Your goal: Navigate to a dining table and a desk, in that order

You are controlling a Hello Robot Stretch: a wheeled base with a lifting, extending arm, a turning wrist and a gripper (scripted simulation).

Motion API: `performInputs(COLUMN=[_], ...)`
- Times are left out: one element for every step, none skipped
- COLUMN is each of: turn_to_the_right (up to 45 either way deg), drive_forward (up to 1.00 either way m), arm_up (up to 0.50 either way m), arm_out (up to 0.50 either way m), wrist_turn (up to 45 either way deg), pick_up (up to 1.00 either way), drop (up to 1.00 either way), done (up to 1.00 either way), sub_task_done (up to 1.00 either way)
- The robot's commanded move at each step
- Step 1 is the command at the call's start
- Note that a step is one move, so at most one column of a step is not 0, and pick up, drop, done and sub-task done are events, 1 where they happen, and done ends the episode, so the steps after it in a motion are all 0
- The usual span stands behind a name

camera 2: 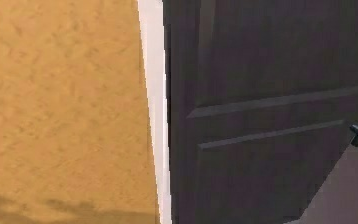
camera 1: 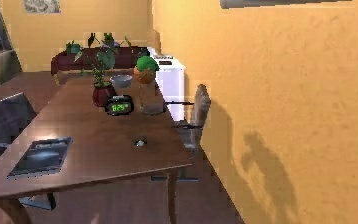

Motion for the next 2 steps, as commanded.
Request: performInputs(turn_to_the_right=[-33.0, 0.0], drive_forward=[0.00, 0.40], arm_up=[0.00, 0.00], arm_out=[0.00, 0.00], wrist_turn=[0.0, 0.0], pick_up=[0.00, 0.00], drop=[0.00, 0.00], done=[0.00, 0.00], sub_task_done=[0.00, 0.00])
